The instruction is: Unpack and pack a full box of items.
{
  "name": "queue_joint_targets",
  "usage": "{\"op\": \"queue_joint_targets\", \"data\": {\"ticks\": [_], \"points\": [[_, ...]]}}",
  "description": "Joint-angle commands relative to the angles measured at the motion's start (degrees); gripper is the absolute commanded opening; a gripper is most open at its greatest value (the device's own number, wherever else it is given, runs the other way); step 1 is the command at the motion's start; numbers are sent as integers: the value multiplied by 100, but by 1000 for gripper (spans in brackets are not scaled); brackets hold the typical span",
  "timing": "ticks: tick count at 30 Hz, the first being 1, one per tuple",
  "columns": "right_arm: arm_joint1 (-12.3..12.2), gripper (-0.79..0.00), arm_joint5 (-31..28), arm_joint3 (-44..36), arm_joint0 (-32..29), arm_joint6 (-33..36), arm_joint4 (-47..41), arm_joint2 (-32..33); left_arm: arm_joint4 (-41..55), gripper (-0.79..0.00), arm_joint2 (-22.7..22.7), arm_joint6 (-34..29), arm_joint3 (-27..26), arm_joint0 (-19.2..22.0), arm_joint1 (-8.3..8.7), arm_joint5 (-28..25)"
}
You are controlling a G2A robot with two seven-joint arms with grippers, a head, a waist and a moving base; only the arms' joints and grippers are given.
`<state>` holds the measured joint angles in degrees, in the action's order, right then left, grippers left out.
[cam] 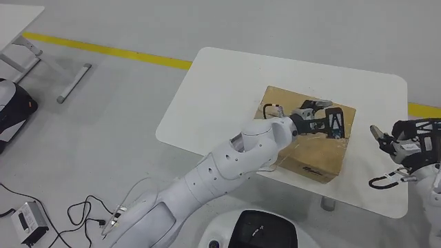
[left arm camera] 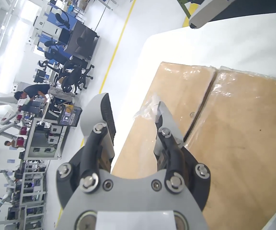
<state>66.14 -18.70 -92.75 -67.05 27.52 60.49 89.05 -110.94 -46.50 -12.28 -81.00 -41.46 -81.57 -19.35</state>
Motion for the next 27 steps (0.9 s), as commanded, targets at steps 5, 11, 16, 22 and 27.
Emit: {"op": "queue_joint_targets", "data": {"ticks": [5, 11, 16, 22, 27], "points": [[-49, -274, -60, -37, -196, -59, -77, 268, 51, -394, 314, -12, 88, 145, -148, 25], [-90, -283, -153, -37, -293, -103, -163, 454, 81, -151, 498, -67, 91, 191, -262, 28], [-124, -262, -401, -34, -248, -97, -214, 495, 217, 0, 208, -281, -149, 80, -228, -150], [-147, -200, -729, -11, -36, 9, -253, 305, 671, 0, -584, -755, -740, -340, -67, -599], [-160, -28, -1073, 37, 205, 75, -181, 36, 890, 0, -1300, -1129, -1340, -842, 93, -944]]}}
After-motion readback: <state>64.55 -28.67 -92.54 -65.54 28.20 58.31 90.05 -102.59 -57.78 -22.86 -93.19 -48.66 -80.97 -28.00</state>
